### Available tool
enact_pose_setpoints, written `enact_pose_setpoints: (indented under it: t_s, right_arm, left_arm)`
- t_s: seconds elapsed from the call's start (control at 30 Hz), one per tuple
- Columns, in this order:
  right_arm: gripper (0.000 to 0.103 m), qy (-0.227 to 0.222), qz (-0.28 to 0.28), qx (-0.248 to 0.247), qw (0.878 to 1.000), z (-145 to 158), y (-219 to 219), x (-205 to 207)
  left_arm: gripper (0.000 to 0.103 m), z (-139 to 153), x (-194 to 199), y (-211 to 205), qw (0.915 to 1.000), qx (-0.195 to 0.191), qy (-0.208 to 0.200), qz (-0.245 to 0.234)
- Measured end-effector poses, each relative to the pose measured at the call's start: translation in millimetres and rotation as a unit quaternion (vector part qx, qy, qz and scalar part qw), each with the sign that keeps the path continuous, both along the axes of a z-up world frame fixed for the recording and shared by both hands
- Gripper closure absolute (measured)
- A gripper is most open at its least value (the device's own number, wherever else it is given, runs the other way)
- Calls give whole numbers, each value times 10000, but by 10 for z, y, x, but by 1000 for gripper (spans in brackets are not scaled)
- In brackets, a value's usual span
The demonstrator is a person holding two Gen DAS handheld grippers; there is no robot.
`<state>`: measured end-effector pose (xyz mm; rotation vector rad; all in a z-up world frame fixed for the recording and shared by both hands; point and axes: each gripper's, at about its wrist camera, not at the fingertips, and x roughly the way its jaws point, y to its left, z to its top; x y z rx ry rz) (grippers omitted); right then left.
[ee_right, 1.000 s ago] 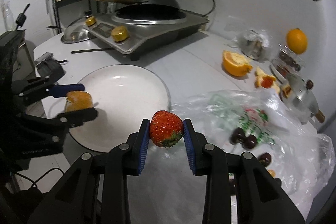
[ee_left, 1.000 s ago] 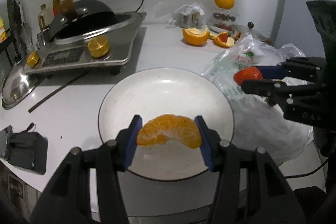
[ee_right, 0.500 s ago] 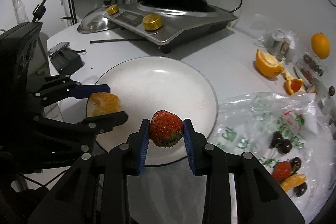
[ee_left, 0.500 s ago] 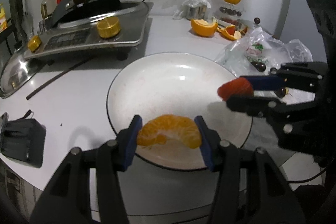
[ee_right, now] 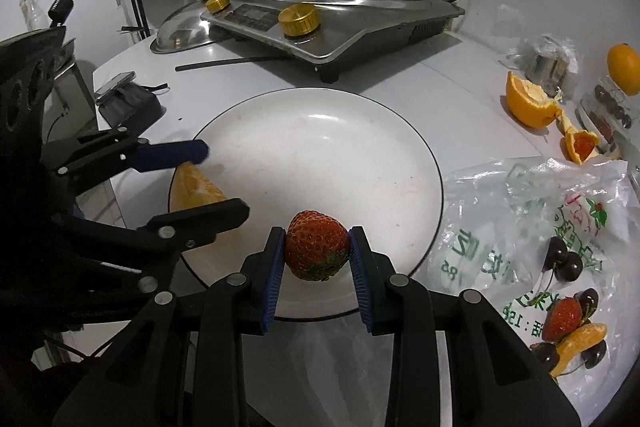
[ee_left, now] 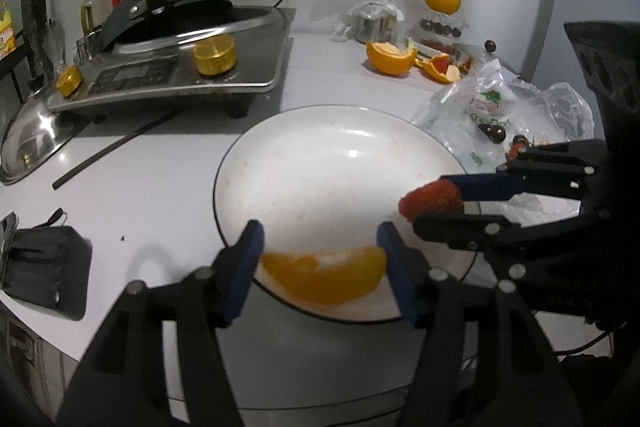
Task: Organize fruits
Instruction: 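Open the left tool to drop the segment while the right tool releases the strawberry, then move both open tools back over the fruit on the bag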
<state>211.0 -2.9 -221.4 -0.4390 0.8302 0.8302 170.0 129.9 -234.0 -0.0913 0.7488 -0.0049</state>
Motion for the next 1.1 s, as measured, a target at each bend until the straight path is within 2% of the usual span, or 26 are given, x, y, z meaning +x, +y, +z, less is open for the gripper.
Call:
enact_pose_setpoints:
  t_s: [0.03, 0.1, 0.23, 0.33, 0.73, 1.1]
  right_arm:
    - [69, 3, -13, 5, 10000, 4, -9, 6]
    - [68, 26, -18, 40, 10000, 12, -41, 12]
    - [58, -7, -86, 152, 9998, 64, -136, 9]
    - [55, -47, -91, 228, 9997, 114, -213, -9]
    - [55, -258, -363, 488, 9978, 324, -704, -34]
    - [55, -346, -648, 490, 9961, 351, -1185, -17]
  left_arm:
    - [30, 14, -9, -3, 10000, -12, -19, 4]
    - [28, 28, -12, -22, 10000, 5, -39, 23]
    - [27, 41, -18, -61, 10000, 47, -23, 58]
    - [27, 60, -25, -116, 9999, 118, -22, 59]
    - [27, 166, 25, -450, 9996, 268, -63, -24]
    - [27, 194, 115, -868, 9992, 342, -29, -198]
